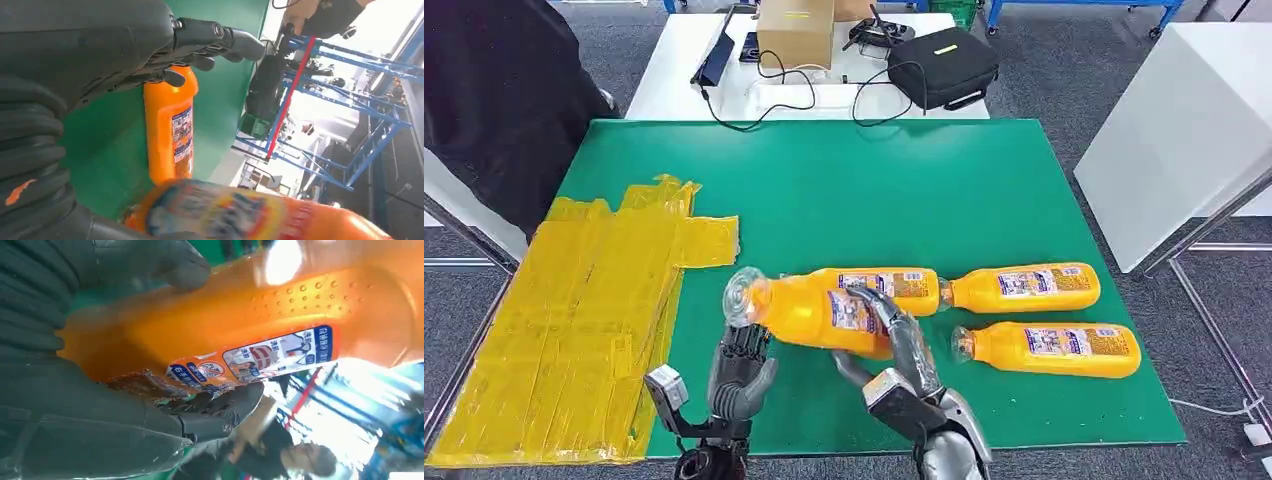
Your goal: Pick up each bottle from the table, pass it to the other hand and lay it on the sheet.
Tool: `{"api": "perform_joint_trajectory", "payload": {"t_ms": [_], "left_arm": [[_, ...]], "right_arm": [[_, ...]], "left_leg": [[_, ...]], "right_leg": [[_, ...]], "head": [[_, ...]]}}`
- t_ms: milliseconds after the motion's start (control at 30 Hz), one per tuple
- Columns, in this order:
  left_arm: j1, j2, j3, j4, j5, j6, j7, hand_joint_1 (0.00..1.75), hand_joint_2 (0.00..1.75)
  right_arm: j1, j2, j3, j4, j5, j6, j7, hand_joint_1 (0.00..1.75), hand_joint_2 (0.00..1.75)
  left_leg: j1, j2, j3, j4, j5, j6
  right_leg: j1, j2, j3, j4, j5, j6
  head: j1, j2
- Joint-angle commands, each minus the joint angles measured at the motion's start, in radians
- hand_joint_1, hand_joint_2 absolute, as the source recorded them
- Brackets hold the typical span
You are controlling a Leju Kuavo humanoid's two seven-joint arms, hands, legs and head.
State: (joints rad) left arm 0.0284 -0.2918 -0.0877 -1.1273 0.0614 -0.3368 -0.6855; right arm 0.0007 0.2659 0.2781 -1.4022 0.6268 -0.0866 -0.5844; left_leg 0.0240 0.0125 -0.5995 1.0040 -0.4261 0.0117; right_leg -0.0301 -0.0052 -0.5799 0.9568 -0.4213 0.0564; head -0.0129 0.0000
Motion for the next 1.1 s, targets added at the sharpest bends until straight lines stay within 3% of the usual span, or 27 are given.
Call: {"api": "perform_joint_trajectory", "payload": {"t_ms": [33, 333, 500, 733, 1100], "left_arm": [[-0.065, 0.001, -0.024, 0.086, -0.002, -0.009, -0.013, 0.00, 1.75], [-0.088, -0.010, -0.010, 0.079, 0.005, -0.021, -0.013, 0.00, 1.75], [-0.088, -0.010, -0.010, 0.079, 0.005, -0.021, -0.013, 0.00, 1.75], [-0.073, -0.012, -0.001, 0.049, 0.008, -0.033, -0.013, 0.00, 1.75], [-0.084, -0.018, -0.006, 0.068, 0.007, -0.032, -0.013, 0.00, 1.75]], "right_arm": [[-0.044, -0.007, -0.035, -0.027, 0.003, 0.001, 0.035, 1.75, 1.75], [-0.106, 0.028, 0.027, 0.154, 0.102, -0.028, 0.100, 1.75, 1.75], [-0.106, 0.028, 0.027, 0.154, 0.102, -0.028, 0.100, 1.75, 1.75], [-0.219, 0.082, 0.097, 0.372, 0.165, -0.052, 0.146, 1.75, 1.75], [-0.260, 0.083, 0.165, 0.435, 0.151, -0.059, 0.187, 1.75, 1.75]], "left_leg": [[0.000, -0.003, 0.002, 0.000, 0.000, 0.001], [0.000, 0.001, 0.002, 0.000, 0.000, 0.001], [0.000, -0.001, 0.002, -0.001, 0.000, 0.001], [0.000, 0.004, 0.003, -0.001, -0.001, 0.000], [0.000, 0.001, 0.001, 0.000, 0.000, 0.001]], "right_leg": [[0.000, -0.002, 0.002, 0.000, -0.001, -0.003], [0.001, 0.001, 0.002, -0.001, 0.000, -0.002], [0.001, 0.000, 0.002, 0.000, 0.000, -0.003], [0.000, 0.004, 0.001, 0.000, 0.001, -0.003], [0.000, 0.001, 0.001, 0.001, 0.000, -0.002]], "head": [[0.000, 0.000], [0.000, 0.000], [0.000, 0.000], [0.000, 0.000], [0.000, 0.000]]}}
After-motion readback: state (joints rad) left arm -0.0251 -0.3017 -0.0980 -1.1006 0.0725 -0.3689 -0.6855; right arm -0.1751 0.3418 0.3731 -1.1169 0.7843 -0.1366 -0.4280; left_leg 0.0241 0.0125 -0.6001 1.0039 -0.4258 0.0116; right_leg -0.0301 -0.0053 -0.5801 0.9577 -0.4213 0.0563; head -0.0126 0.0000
